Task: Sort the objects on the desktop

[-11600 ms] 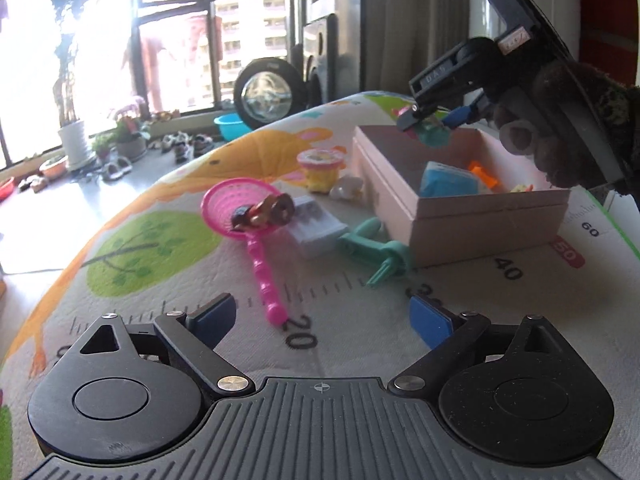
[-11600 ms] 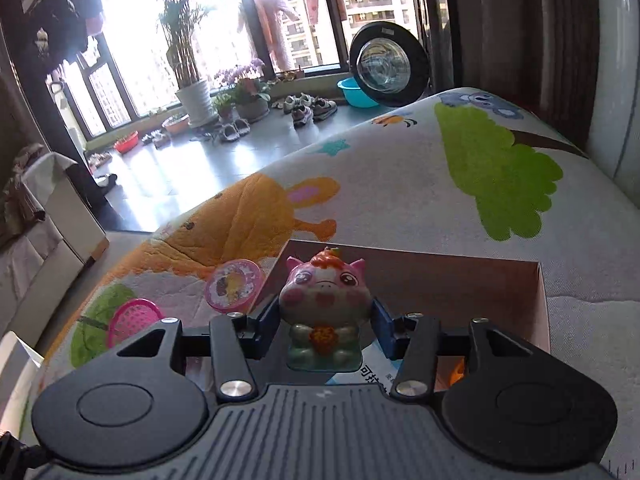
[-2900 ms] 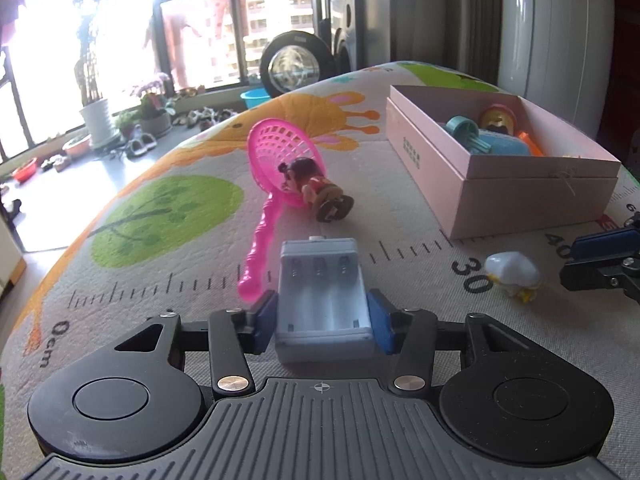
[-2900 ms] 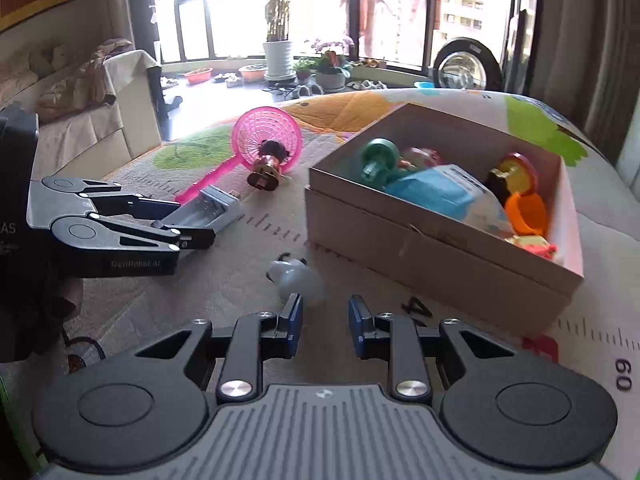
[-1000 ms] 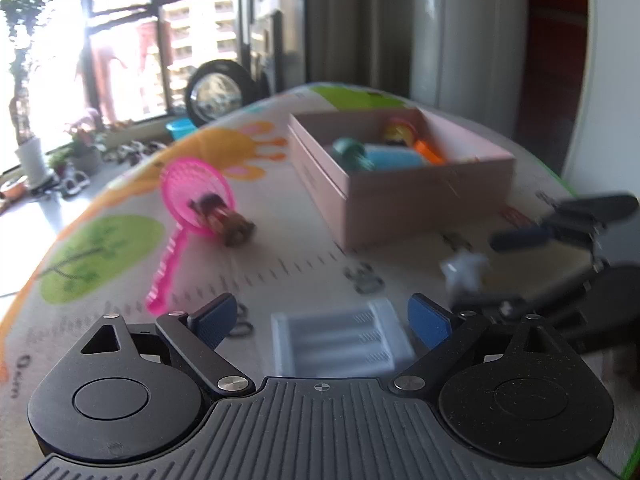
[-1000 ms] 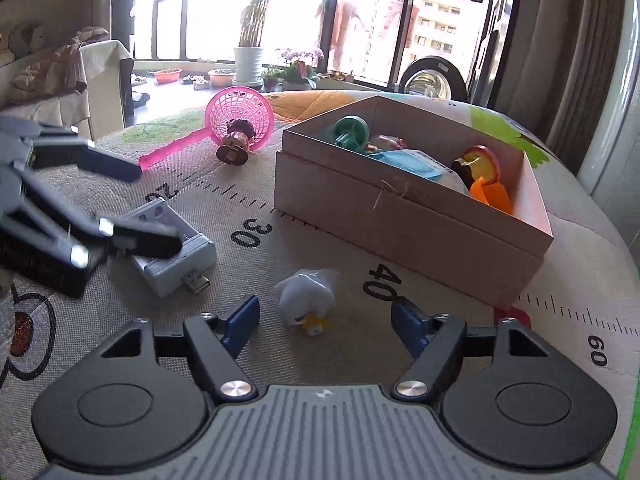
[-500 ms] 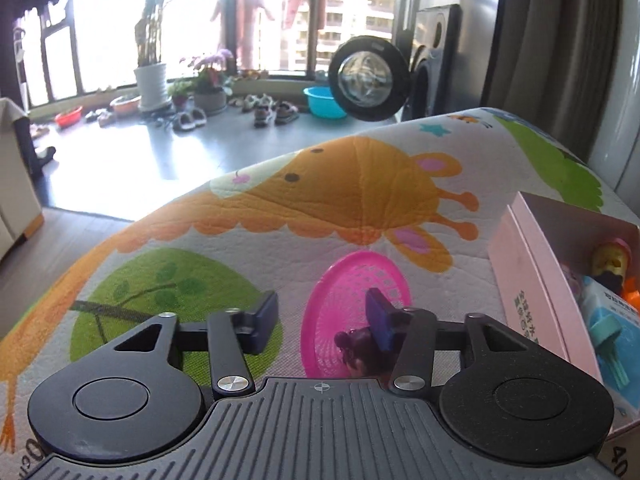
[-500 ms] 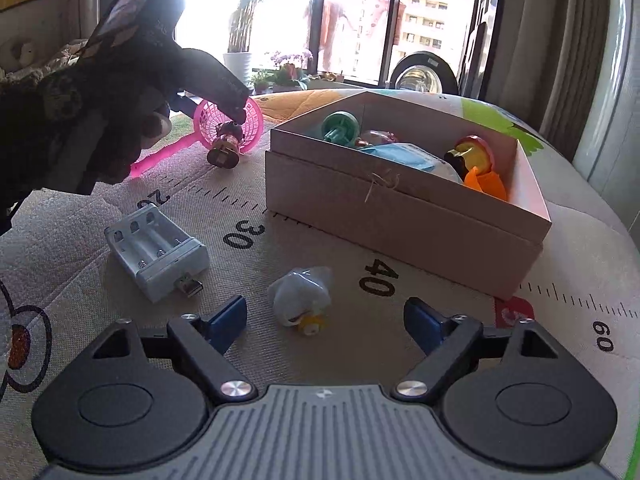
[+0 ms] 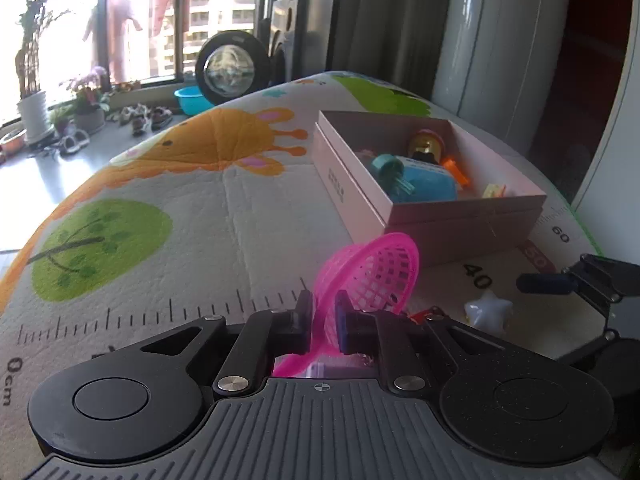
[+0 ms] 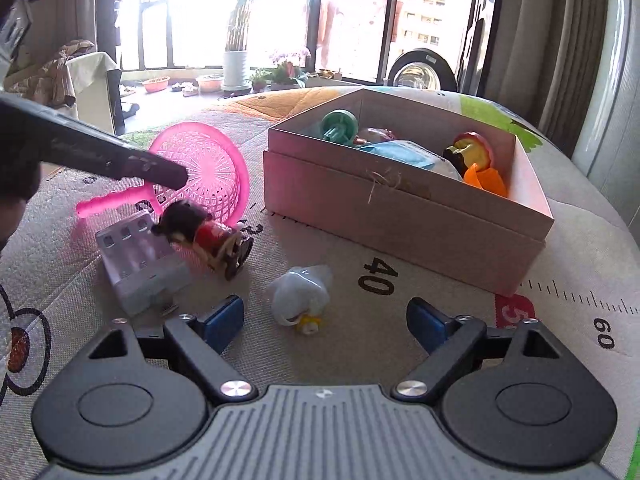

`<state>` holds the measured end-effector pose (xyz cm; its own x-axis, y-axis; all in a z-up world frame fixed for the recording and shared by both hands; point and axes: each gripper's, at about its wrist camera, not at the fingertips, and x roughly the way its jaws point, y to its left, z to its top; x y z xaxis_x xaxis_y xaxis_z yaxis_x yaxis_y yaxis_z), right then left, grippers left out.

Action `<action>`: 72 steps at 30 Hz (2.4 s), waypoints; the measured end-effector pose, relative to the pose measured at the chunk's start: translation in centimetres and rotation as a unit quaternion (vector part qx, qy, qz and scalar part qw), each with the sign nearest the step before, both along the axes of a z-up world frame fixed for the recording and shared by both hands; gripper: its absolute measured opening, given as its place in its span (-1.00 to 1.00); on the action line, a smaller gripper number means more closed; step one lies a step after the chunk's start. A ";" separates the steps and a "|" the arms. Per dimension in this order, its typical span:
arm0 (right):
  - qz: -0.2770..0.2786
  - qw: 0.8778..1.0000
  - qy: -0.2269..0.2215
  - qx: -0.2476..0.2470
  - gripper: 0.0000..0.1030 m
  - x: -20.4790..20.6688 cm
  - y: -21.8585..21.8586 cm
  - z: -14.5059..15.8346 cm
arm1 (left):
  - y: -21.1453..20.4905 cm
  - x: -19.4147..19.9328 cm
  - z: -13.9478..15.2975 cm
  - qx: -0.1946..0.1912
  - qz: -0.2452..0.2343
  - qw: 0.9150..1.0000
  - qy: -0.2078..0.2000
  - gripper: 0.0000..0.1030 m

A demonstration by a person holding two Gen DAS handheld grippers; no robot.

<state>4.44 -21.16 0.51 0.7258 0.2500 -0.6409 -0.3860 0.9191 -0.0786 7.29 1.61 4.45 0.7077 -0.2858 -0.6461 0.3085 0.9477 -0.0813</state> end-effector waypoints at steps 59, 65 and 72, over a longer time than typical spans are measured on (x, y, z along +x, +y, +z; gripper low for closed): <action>-0.041 0.999 0.026 0.013 -0.29 -0.6 -4.1 1.2 | -8.2 -0.7 -2.7 0.084 -0.042 0.996 -0.006 0.40; -0.039 0.998 0.006 0.044 -0.30 -1.2 -6.2 5.0 | -7.9 -2.9 0.7 0.078 -0.062 0.992 -0.079 0.39; -0.070 0.988 -0.110 0.087 -0.30 -0.4 -9.3 13.0 | -11.4 -0.5 5.7 0.072 -0.096 0.976 -0.184 0.39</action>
